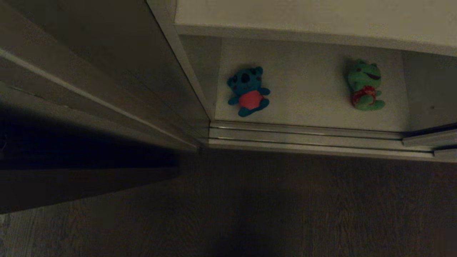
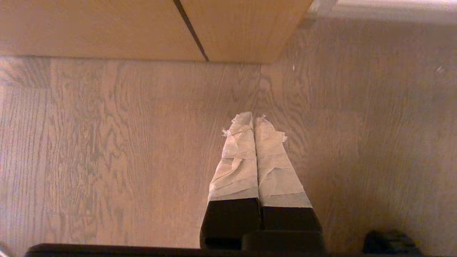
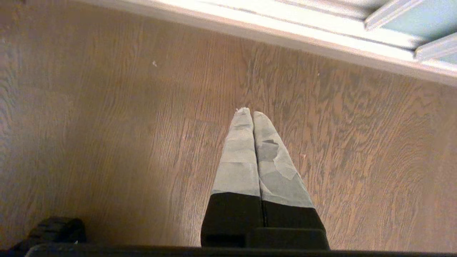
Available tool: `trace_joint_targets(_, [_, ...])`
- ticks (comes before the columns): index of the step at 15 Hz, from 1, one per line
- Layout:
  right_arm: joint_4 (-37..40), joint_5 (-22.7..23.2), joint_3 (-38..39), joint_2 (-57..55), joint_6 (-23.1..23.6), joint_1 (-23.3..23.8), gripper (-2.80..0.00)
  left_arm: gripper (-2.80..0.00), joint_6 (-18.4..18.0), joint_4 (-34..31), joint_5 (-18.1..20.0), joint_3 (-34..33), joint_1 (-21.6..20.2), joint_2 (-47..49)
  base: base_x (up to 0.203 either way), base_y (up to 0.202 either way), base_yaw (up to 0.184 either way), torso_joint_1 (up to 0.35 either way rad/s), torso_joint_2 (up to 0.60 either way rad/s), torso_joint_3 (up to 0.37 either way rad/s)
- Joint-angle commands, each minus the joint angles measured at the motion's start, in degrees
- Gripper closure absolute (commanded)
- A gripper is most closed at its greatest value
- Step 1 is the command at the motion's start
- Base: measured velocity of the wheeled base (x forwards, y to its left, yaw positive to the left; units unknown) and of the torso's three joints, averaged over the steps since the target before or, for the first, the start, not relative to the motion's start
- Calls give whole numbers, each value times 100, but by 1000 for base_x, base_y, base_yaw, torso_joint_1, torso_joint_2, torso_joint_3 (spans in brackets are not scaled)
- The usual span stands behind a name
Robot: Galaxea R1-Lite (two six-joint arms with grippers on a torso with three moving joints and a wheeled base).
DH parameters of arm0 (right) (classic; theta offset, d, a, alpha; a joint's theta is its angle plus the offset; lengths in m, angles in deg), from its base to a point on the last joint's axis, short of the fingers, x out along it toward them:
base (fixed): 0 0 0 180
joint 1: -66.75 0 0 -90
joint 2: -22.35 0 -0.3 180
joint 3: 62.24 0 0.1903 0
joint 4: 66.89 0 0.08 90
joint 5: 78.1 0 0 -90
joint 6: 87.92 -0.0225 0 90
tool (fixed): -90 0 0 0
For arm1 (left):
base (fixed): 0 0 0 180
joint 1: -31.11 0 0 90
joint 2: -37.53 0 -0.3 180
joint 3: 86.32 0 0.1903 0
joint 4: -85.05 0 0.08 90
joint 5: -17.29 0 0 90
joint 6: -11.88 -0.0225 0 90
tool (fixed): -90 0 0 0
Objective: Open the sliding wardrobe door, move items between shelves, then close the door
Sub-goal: Close the door
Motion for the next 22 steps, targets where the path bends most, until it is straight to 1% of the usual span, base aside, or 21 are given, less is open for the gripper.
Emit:
trace_joint_targets(1, [0,4,9,-9,4,-1,0,0,27,1,-8,2,0,6,0,0,0,0,2,210])
trace_joint_targets(8, [0,4,9,-9,4,-1,0,0,140,1,-35,2,0,6,0,0,0,2,5,201])
trace_joint_targets(22, [0,4,9,-9,4,-1,0,0,166,1,-35,2,0,3,0,0,0,2,2,201])
